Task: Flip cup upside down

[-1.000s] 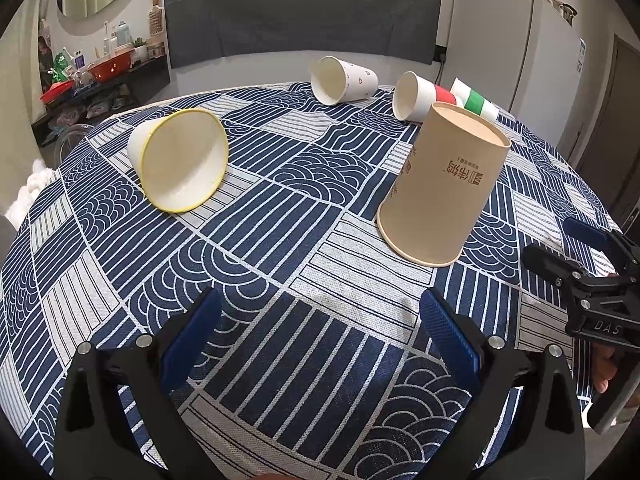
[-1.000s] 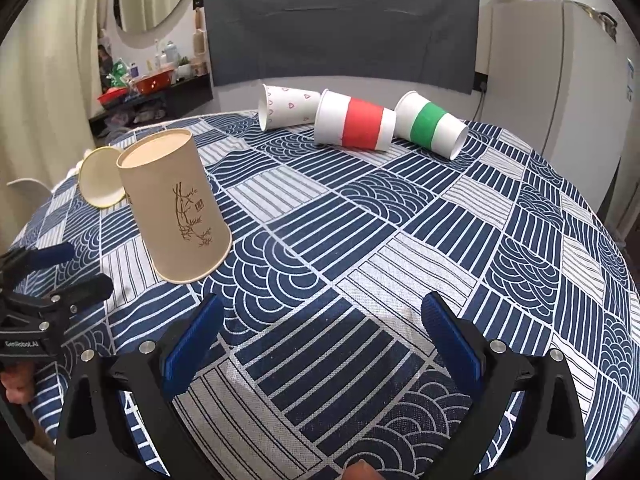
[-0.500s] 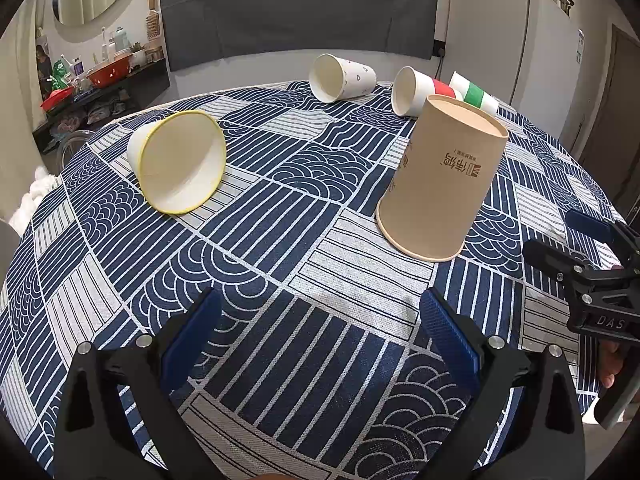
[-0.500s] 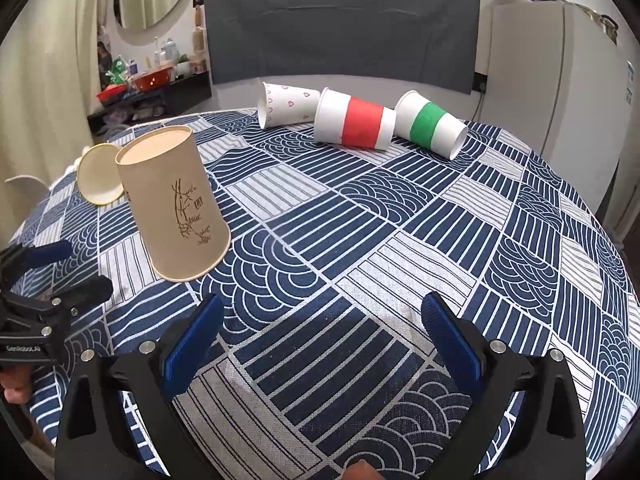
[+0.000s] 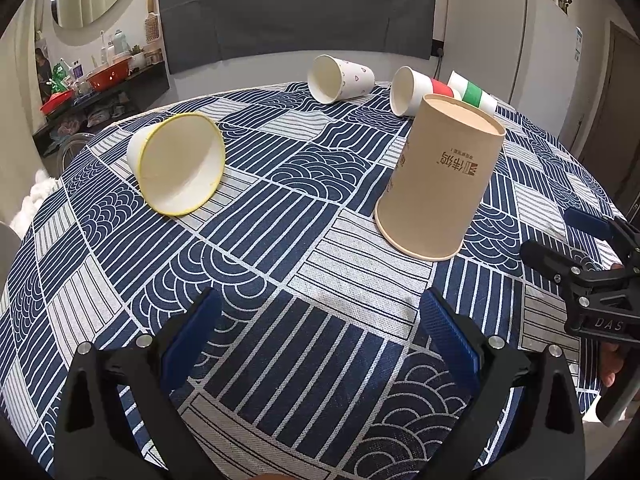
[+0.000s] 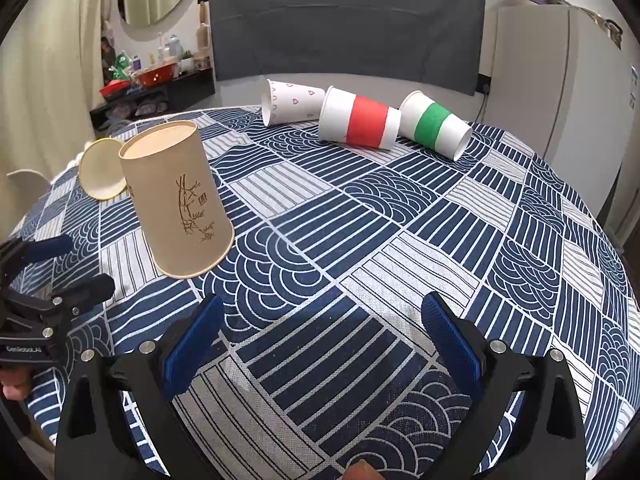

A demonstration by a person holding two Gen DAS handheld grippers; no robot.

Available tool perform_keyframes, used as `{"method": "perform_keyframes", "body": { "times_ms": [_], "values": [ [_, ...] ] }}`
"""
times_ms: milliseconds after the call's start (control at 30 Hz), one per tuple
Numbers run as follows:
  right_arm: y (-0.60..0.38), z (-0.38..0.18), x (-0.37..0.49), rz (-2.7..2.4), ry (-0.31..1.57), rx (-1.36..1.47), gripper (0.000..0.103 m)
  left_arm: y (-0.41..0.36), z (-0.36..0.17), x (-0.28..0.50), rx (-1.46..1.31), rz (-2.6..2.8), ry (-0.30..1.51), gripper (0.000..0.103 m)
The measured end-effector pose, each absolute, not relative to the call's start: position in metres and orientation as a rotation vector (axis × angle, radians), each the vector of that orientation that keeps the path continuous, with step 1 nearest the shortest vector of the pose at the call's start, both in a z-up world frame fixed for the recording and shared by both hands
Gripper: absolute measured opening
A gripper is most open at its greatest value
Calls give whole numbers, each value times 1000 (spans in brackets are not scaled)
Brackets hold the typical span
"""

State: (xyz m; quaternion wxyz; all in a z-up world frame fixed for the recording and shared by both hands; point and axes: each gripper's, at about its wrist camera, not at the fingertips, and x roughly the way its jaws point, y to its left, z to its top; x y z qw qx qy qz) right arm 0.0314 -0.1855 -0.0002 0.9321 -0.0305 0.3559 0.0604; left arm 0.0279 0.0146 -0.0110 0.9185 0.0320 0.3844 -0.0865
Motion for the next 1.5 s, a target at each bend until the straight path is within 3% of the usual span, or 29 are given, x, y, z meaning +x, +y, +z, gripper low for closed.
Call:
{"method": "perform_keyframes", "body": {
  "times_ms": [1500],
  "values": [
    [-179,-2,33,132,747,-96,95,18,-11,28,44,-192,788,97]
  ]
}}
